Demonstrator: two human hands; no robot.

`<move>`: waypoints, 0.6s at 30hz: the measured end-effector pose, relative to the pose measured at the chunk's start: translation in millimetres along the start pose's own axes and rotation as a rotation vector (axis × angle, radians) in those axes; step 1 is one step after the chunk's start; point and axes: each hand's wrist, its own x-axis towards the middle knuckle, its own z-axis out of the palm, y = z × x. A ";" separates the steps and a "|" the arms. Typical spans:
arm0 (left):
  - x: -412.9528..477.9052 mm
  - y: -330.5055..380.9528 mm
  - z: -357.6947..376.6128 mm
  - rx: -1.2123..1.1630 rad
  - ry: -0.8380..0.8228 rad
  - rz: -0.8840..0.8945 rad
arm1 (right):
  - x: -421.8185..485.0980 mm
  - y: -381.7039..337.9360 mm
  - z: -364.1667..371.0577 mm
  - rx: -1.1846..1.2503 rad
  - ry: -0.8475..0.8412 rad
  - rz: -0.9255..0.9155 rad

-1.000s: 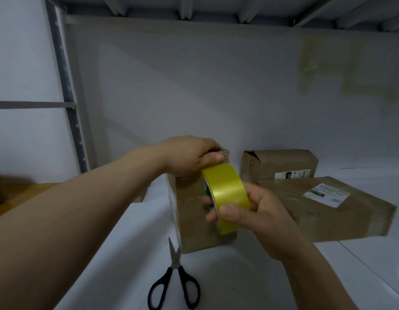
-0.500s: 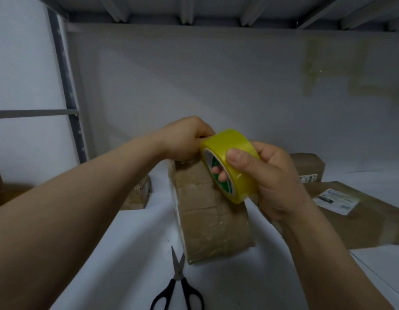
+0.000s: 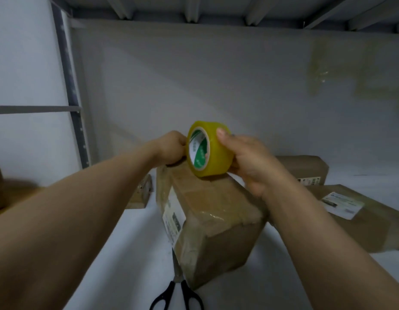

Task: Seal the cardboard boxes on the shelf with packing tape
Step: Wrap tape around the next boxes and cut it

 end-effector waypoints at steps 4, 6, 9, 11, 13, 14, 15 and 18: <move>-8.2 -8.8 7.4 -0.102 0.028 0.012 | 18.4 22.1 9.8 -0.071 0.048 0.051; -18.4 -10.8 7.4 -0.220 -0.084 0.015 | 23.7 29.8 14.3 -0.039 0.043 0.087; -32.8 -17.1 13.3 -0.255 -0.287 0.028 | 26.9 35.8 18.9 -0.022 0.011 0.108; -38.1 -22.6 23.5 -0.345 -0.326 -0.038 | 28.6 35.3 21.6 -0.051 0.005 0.107; -41.8 -25.9 32.3 -0.454 -0.293 -0.092 | 28.1 32.8 24.5 -0.058 0.031 0.088; -42.7 -26.0 34.6 -0.458 -0.280 -0.109 | 26.2 30.9 26.7 -0.059 0.066 0.070; -42.8 -26.3 34.8 -0.438 -0.289 -0.139 | 23.5 28.9 29.0 -0.067 0.112 0.048; -41.9 -26.2 30.0 -0.351 -0.372 -0.202 | 12.0 15.4 29.8 -0.058 0.219 0.008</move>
